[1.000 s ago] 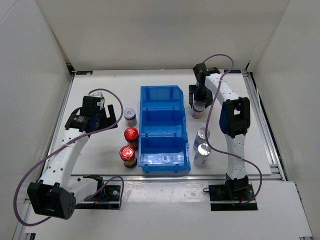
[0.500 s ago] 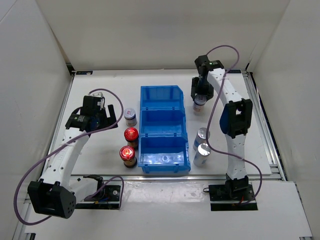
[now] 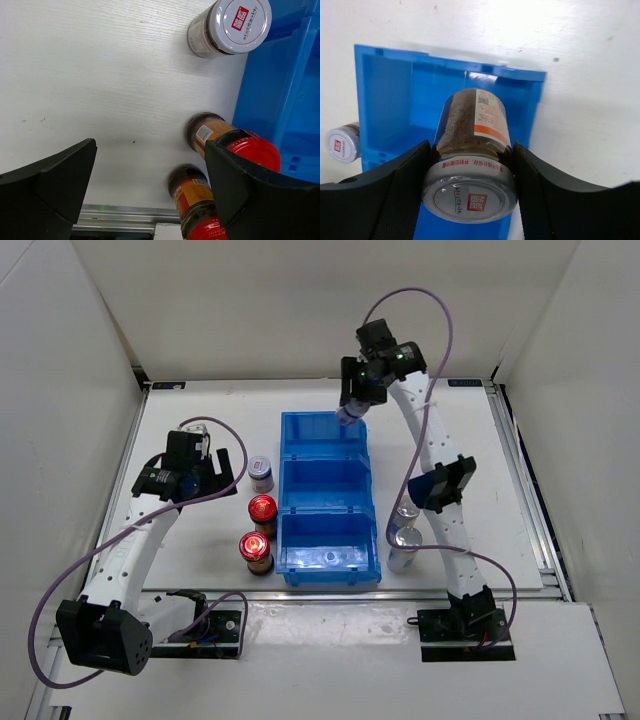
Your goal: Organize the condiment bottles
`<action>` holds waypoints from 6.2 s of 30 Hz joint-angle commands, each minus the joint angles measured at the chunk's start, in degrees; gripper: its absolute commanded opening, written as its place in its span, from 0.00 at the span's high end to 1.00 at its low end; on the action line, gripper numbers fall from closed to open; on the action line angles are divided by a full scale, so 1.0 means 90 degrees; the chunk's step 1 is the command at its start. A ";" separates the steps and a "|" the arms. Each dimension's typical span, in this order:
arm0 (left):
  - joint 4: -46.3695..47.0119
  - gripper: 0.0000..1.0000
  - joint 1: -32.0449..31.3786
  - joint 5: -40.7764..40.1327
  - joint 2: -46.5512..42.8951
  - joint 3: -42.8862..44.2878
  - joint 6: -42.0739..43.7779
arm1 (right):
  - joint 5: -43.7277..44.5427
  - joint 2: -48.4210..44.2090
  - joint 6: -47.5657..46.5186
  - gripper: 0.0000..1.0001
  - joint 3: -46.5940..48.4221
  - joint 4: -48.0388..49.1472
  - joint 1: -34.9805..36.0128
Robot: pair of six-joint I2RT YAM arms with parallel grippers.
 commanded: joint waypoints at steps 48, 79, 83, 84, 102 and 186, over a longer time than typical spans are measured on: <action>0.1472 0.00 -0.0278 0.0739 0.2714 0.1730 0.0252 | 0.0410 -0.0982 -0.0129 0.00 -0.0175 -0.1557 -0.0046; 0.2050 0.50 -0.0542 0.0927 0.3870 0.1467 0.0125 | -0.0410 -0.1695 -0.0246 0.00 -0.1259 -0.1498 -0.1483; 0.1825 0.84 -0.0542 0.0332 0.3636 0.1915 0.0125 | -0.0469 -0.1695 -0.0246 0.00 -0.1259 -0.1498 -0.1609; 0.1757 0.89 -0.0542 0.0040 0.3557 0.2070 0.0125 | -0.0469 -0.1695 -0.0246 0.00 -0.1259 -0.1498 -0.1609; 0.1785 0.89 -0.1947 0.0515 0.4571 0.4982 0.0106 | -0.0586 -0.2183 -0.0246 0.00 -0.1991 -0.1498 -0.1795; 0.1092 0.00 -0.1411 -0.1027 0.0148 0.0442 0.0066 | 0.0439 -0.3005 -0.0256 0.90 -0.4689 -0.1127 0.1428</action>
